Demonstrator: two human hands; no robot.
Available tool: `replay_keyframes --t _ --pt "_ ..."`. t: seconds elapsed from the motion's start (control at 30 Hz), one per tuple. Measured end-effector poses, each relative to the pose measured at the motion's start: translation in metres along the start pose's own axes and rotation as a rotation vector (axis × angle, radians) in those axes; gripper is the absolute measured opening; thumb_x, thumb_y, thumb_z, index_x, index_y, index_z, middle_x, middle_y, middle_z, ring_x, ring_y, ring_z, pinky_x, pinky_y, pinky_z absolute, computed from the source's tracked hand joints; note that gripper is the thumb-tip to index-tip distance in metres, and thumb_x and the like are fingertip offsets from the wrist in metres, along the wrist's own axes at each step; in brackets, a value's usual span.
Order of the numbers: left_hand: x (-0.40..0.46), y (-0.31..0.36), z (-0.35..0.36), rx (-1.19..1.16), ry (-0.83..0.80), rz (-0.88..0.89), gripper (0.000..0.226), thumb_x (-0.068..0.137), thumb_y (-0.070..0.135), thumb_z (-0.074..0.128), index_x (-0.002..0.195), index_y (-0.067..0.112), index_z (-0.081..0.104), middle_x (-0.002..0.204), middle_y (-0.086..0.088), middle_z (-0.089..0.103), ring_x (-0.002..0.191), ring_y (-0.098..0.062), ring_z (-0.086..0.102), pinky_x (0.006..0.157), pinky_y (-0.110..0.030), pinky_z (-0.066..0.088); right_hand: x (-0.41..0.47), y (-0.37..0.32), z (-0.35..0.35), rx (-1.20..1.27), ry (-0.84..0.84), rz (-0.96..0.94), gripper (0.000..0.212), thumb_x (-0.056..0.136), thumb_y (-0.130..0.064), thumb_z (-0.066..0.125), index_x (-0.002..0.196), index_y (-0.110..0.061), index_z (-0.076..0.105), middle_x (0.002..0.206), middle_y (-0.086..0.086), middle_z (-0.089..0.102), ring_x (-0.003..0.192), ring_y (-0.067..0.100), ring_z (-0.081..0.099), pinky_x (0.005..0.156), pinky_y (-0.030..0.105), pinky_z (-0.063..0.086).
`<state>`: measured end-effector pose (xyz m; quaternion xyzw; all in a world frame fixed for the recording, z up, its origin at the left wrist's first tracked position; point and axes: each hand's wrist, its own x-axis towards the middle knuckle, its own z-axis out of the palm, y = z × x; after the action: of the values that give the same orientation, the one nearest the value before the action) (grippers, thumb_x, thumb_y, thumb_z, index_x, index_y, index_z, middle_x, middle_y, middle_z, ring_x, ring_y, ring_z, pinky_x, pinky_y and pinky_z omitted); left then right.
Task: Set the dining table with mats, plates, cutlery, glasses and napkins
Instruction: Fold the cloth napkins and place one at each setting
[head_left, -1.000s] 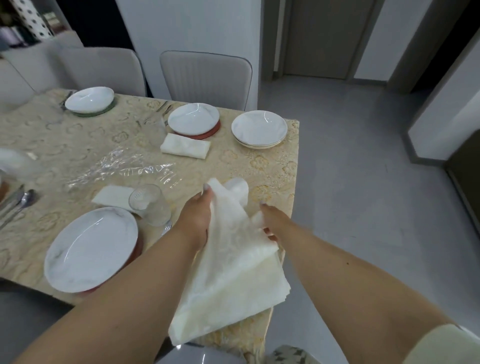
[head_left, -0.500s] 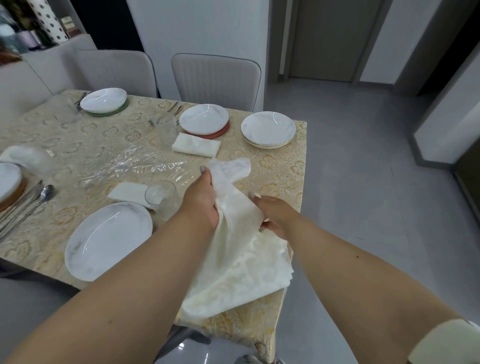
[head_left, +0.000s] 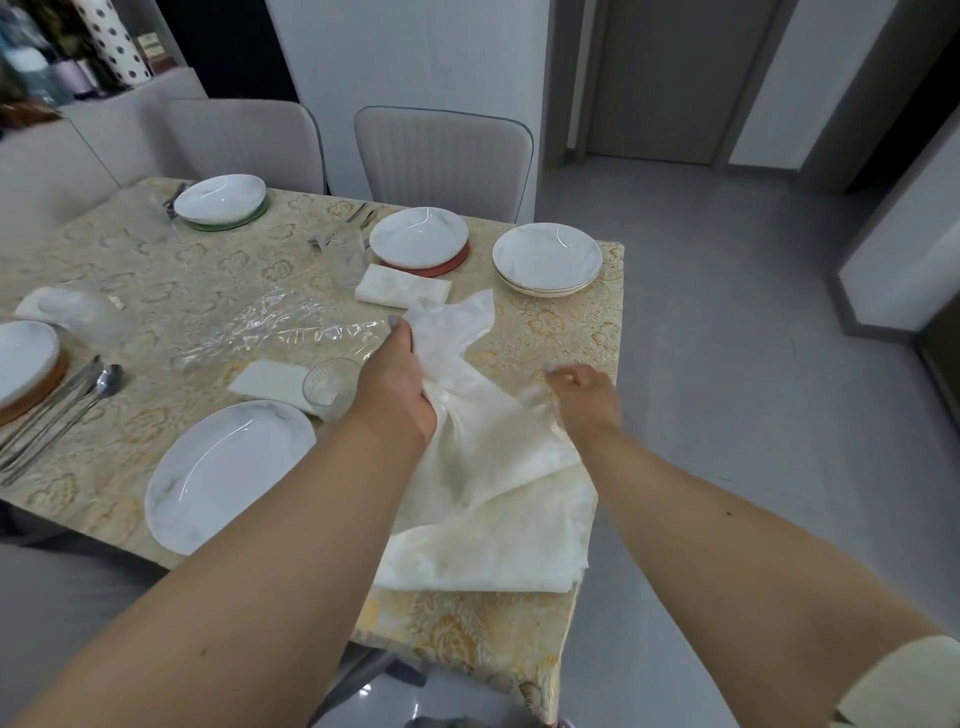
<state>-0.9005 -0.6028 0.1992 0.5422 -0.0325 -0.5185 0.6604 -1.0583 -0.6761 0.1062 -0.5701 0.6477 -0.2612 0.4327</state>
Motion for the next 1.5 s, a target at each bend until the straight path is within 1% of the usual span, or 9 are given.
replay_keyframes --t 0.17,0.33,0.43,0.7,0.9,1.0,1.13,1.3,1.5 --pt "-0.004 -0.001 0.010 -0.055 -0.050 -0.028 0.044 0.098 0.047 0.046 0.119 0.012 0.064 0.108 -0.006 0.070 0.107 -0.023 0.065 0.098 -0.039 0.050 -0.019 -0.012 0.002 0.074 -0.459 -0.173 0.014 0.090 -0.010 0.058 0.091 -0.019 0.068 0.087 -0.008 0.064 0.076 0.008 0.057 0.063 0.015 0.045" --pt "0.001 0.025 0.017 -0.177 -0.130 0.044 0.047 0.101 0.047 0.039 0.124 0.013 0.062 0.118 -0.010 0.069 0.106 -0.029 0.066 0.089 -0.044 0.053 -0.010 0.018 -0.011 0.112 -0.352 0.101 0.008 0.087 0.000 0.063 0.084 -0.001 0.070 0.093 0.018 0.067 0.071 0.025 0.063 0.069 0.033 0.053" --pt "0.005 0.032 0.015 -0.182 -0.145 0.070 0.049 0.101 0.049 0.037 0.127 0.015 0.061 0.121 -0.009 0.067 0.110 -0.029 0.065 0.095 -0.047 0.051 -0.003 0.026 -0.016 -0.043 -0.307 0.276 0.027 0.098 -0.018 0.050 0.117 -0.004 0.063 0.129 0.016 0.057 0.116 0.029 0.055 0.093 0.028 0.042" --pt "0.006 0.002 0.021 -0.134 -0.029 -0.008 0.043 0.102 0.040 0.041 0.123 0.007 0.059 0.116 -0.005 0.068 0.093 -0.018 0.068 0.073 -0.033 0.058 -0.017 -0.032 -0.013 0.354 -0.618 -0.192 0.033 0.074 -0.047 0.067 0.099 -0.026 0.065 0.100 -0.010 0.062 0.089 0.006 0.055 0.073 0.019 0.040" --pt "0.000 -0.011 -0.005 0.729 -0.410 0.140 0.044 0.071 0.036 0.081 0.109 0.017 0.068 0.106 -0.006 0.072 0.100 -0.022 0.068 0.089 -0.038 0.054 -0.005 -0.051 -0.007 0.610 -0.554 -0.110 0.017 0.084 -0.017 0.072 0.075 -0.005 0.064 0.074 0.009 0.061 0.072 0.024 0.055 0.067 0.034 0.046" --pt "0.007 -0.026 -0.024 1.111 -0.249 0.239 0.018 0.088 0.023 0.069 0.104 0.018 0.068 0.097 -0.001 0.068 0.093 -0.019 0.065 0.074 -0.027 0.048 0.003 -0.040 -0.008 0.724 -0.460 0.063 0.033 0.096 -0.038 0.052 0.088 -0.008 0.064 0.081 0.008 0.062 0.079 0.021 0.059 0.074 0.028 0.051" --pt "0.006 -0.025 -0.022 0.888 -0.090 0.237 0.010 0.096 0.024 0.058 0.093 0.017 0.064 0.075 0.003 0.063 0.069 -0.014 0.058 0.058 -0.021 0.043 -0.003 0.007 -0.010 0.523 -0.595 0.232 0.077 0.093 -0.068 0.019 0.118 -0.008 0.059 0.092 0.011 0.060 0.094 0.027 0.055 0.082 0.033 0.044" --pt "-0.004 -0.017 -0.008 0.678 -0.041 0.128 0.025 0.096 0.034 0.057 0.108 0.013 0.065 0.092 -0.005 0.070 0.085 -0.024 0.068 0.084 -0.038 0.055 -0.009 0.035 -0.007 0.273 -0.679 0.339 0.101 0.074 -0.088 0.018 0.149 -0.022 0.030 0.150 -0.006 0.035 0.139 0.021 0.035 0.117 0.041 0.024" --pt "-0.015 0.011 0.011 0.584 -0.034 0.068 0.026 0.097 0.036 0.055 0.107 0.014 0.064 0.098 -0.007 0.070 0.091 -0.026 0.067 0.088 -0.041 0.053 0.002 0.059 -0.007 0.173 -0.646 0.336 0.109 0.047 -0.103 0.031 0.135 -0.040 0.050 0.138 0.000 0.055 0.126 0.025 0.052 0.111 0.054 0.032"
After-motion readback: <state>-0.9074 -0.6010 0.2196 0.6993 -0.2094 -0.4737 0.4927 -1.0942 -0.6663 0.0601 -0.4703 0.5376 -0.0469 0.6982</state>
